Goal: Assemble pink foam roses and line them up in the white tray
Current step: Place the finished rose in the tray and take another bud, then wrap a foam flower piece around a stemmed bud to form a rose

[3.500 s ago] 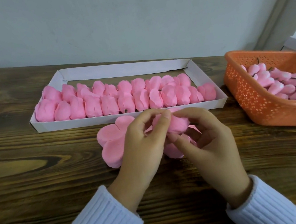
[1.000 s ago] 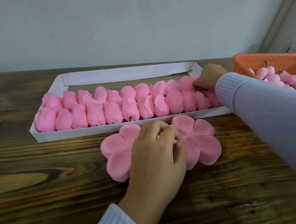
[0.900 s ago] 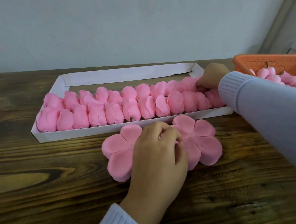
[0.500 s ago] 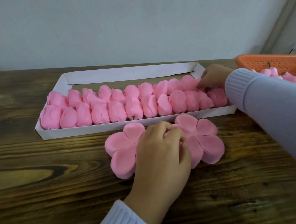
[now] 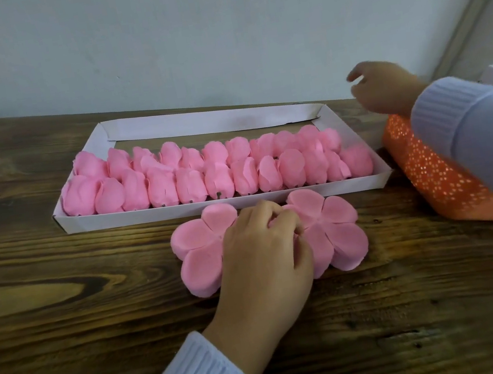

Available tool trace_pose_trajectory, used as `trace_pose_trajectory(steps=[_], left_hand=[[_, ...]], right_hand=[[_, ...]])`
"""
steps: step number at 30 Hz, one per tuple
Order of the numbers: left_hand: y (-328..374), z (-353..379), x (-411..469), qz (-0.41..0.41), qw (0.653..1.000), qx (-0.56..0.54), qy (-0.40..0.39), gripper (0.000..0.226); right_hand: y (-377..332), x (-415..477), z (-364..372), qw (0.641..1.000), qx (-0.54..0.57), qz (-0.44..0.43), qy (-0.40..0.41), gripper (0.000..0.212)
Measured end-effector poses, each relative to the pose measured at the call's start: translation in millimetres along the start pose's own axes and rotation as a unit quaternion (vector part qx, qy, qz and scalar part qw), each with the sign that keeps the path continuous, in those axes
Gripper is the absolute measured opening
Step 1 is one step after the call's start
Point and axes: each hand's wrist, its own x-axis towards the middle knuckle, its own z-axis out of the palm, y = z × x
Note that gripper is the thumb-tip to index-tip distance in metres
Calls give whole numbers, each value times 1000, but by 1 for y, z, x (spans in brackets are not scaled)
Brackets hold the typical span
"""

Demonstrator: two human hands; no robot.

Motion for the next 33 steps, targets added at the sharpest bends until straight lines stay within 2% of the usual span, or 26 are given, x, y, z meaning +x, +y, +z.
trace_pose_trajectory(steps=[2,6,8,9,11,13,15,17,20,22,26,29,33], left_hand=[[0,0,0,-3,1000,4,-8,3],[-2,1,-1,-4,1000,13,-13,4],[-2,1,-1,-7,1000,15,-9,4],[-3,2,-1,-8,1000,15,-7,4],[-3,2,-1,-8,1000,18,-6,4],[-3,3,0,-6,1000,25,-5,5],[-3,2,0,-6,1000,26,-2,6],[-3,1,0,-6,1000,26,-2,7],[-3,1,0,-6,1000,27,-5,8],[-2,1,0,-7,1000,24,-6,7],[-3,-1,-1,-10,1000,20,-12,7],[-3,-1,0,-12,1000,20,-15,7],[-3,-1,-1,-12,1000,23,-14,7]], right_hand=[[12,1,-19,1000,-3,-3,29,38],[43,0,-57,995,-78,12,61,29],[63,-2,-67,992,-113,56,0,23],[74,-6,-68,986,-118,98,-61,21],[95,-18,-67,954,-123,185,-199,19],[116,-29,-61,931,-121,232,-256,13],[131,-34,-56,938,-106,230,-236,12],[139,-37,-53,948,-111,211,-211,19],[142,-43,-44,963,-172,149,-144,35],[142,-45,-38,976,-161,102,-101,41],[128,-49,-36,968,-161,106,-163,27],[120,-49,-36,958,-201,109,-174,21],[124,-47,-32,955,-188,125,-195,17]])
